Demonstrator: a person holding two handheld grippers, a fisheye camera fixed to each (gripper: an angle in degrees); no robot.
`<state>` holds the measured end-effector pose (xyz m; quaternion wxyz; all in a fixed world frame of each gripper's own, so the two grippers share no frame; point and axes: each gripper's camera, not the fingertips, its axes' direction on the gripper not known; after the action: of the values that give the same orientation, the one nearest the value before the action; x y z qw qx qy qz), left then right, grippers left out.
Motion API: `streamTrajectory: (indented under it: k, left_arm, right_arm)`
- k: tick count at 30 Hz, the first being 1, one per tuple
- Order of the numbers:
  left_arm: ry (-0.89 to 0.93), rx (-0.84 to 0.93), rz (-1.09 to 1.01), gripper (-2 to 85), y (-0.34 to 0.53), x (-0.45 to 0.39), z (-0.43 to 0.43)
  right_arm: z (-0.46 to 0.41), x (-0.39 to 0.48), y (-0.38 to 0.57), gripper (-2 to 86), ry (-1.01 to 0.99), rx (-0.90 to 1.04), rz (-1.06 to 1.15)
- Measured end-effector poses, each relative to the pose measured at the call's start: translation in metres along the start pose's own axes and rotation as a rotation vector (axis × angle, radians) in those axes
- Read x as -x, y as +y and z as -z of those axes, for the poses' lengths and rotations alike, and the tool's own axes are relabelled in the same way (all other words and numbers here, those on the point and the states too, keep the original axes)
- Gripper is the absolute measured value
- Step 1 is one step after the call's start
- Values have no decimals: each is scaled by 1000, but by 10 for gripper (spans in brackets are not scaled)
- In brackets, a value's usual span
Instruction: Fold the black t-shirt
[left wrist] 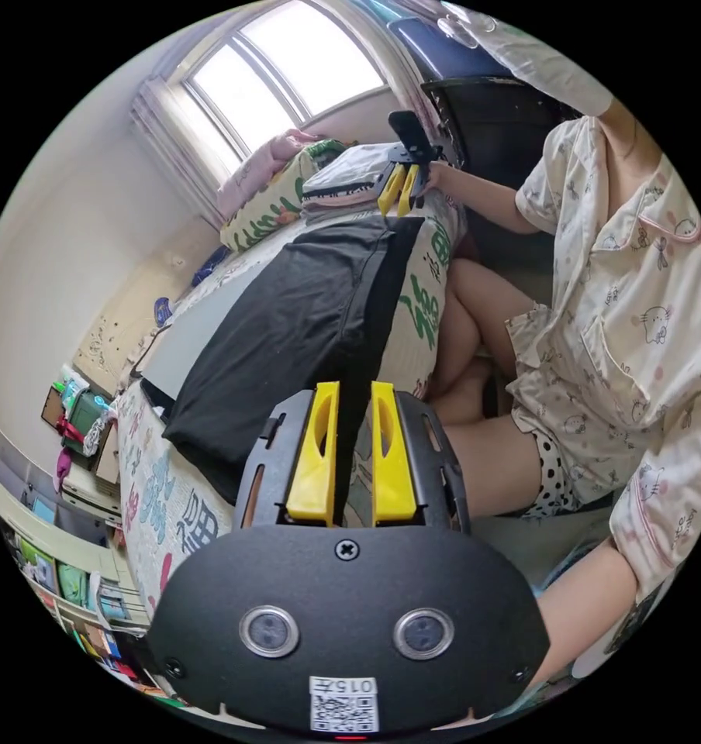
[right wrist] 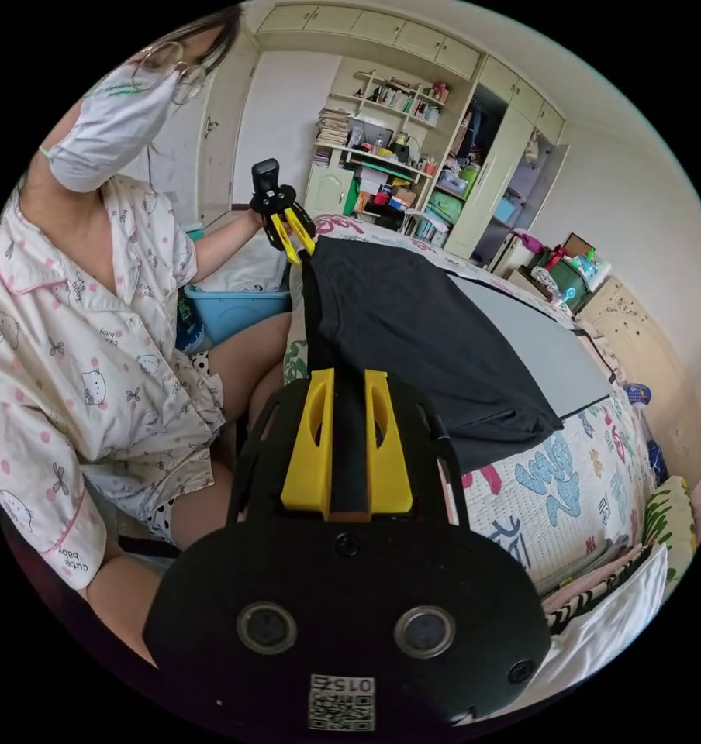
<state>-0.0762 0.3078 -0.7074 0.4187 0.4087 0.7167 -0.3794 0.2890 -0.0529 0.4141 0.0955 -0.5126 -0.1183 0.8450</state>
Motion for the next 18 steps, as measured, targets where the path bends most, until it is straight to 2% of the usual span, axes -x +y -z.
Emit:
streamTrajectory:
  k: [9, 18]
  left_arm:
    - [-9, -136, 47, 67, 76, -15, -24]
    - [-65, -96, 118, 65, 129, -11, -55]
  right_arm:
    - [-36, -11, 47, 46, 64, 50, -56]
    - [-50, -20, 63, -4, 115, 69, -90]
